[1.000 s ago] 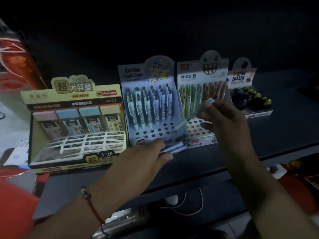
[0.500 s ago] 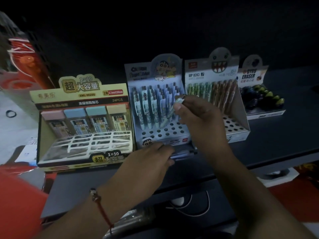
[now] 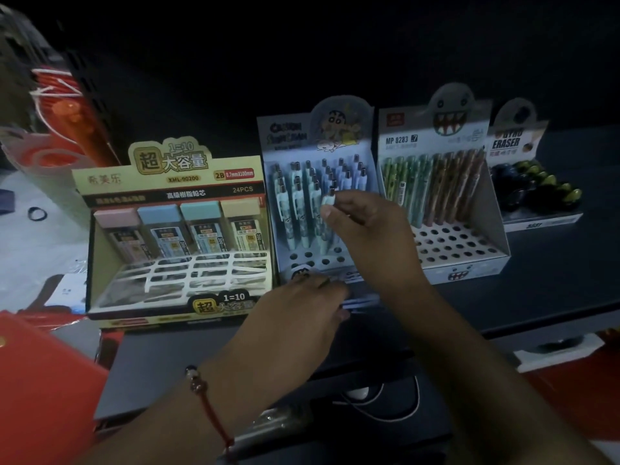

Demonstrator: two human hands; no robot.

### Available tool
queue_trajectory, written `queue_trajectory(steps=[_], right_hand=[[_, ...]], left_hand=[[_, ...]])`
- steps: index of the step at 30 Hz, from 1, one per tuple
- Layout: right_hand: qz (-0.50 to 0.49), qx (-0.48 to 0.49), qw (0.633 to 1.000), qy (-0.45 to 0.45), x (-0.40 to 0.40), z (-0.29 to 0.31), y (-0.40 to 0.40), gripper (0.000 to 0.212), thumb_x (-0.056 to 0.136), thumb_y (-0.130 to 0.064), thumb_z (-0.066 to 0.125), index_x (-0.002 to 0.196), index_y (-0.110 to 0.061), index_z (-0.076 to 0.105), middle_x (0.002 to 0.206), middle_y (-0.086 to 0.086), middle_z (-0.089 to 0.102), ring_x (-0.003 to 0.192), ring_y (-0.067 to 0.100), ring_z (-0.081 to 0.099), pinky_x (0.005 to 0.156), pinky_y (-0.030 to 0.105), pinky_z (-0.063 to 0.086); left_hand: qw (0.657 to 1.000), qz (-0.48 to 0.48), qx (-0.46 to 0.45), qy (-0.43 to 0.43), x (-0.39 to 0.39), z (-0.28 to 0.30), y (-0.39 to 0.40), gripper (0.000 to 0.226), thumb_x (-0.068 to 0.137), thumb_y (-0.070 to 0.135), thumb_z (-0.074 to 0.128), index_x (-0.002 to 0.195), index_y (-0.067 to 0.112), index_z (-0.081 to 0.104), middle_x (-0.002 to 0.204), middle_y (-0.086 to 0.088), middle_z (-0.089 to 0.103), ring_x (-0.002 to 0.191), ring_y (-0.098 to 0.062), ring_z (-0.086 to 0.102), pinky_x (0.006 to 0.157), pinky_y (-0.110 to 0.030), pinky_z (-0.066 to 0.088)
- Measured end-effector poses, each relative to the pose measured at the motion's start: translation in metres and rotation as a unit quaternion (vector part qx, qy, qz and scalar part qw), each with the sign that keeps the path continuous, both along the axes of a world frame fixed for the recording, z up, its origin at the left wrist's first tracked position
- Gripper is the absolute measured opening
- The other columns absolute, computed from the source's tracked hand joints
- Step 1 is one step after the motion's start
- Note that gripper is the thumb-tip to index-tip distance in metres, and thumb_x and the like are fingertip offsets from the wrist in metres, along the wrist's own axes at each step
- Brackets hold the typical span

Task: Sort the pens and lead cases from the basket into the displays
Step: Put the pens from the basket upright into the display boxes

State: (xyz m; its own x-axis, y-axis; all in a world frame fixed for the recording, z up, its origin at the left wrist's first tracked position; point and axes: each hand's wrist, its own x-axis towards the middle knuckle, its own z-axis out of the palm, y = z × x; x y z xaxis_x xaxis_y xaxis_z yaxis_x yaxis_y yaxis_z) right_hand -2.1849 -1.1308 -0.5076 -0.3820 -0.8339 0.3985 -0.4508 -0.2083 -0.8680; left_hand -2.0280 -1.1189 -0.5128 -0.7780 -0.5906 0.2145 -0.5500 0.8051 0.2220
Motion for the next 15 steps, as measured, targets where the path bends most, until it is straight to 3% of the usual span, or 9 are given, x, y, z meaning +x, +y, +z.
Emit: queue_trajectory(steps=[4,10,12,15], right_hand=[[-0.021,0.014,1.0,0.018,0.0036,-0.0021,-0.0074,0.026,0.095,-0.033,0.067,0.114,-0.016,0.072,0.1,-0.014,0.07,0.09,-0.007,0.064,0.082,0.016,0.053],[-0.036,0.034,0.998,0.03,0.0064,-0.0053,-0.0117,0.021,0.094,-0.034,0.067,0.104,-0.016,0.072,0.091,-0.01,0.071,0.082,0.0,0.065,0.072,0.017,0.049],[-0.038,0.039,0.998,0.044,0.0039,-0.0065,-0.0119,0.014,0.095,-0.033,0.066,0.089,-0.021,0.07,0.077,-0.015,0.066,0.071,-0.002,0.061,0.064,0.014,0.044],[-0.034,0.054,0.995,0.075,0.0008,-0.0099,-0.0106,0.031,0.095,-0.028,0.066,0.066,-0.03,0.056,0.055,-0.019,0.053,0.053,-0.001,0.051,0.052,0.008,0.033]], left_hand=[[1.0,0.004,0.001,-0.003,0.0006,-0.0005,-0.0011,0.024,0.102,0.039,0.04,0.119,0.026,0.054,0.115,0.007,0.056,0.107,-0.013,0.05,0.082,-0.028,0.044],[1.0,0.012,0.003,0.007,-0.0004,-0.0005,-0.0049,0.024,0.102,0.038,0.043,0.118,0.026,0.055,0.114,0.007,0.058,0.105,-0.014,0.053,0.08,-0.03,0.046],[1.0,0.016,0.009,0.008,-0.0007,-0.0005,-0.0063,0.024,0.102,0.038,0.042,0.119,0.027,0.055,0.115,0.008,0.058,0.105,-0.013,0.054,0.082,-0.031,0.047],[1.0,0.017,0.012,0.003,0.0001,-0.0015,-0.0076,0.022,0.101,0.038,0.043,0.116,0.027,0.054,0.113,0.008,0.058,0.105,-0.014,0.054,0.083,-0.034,0.048]])
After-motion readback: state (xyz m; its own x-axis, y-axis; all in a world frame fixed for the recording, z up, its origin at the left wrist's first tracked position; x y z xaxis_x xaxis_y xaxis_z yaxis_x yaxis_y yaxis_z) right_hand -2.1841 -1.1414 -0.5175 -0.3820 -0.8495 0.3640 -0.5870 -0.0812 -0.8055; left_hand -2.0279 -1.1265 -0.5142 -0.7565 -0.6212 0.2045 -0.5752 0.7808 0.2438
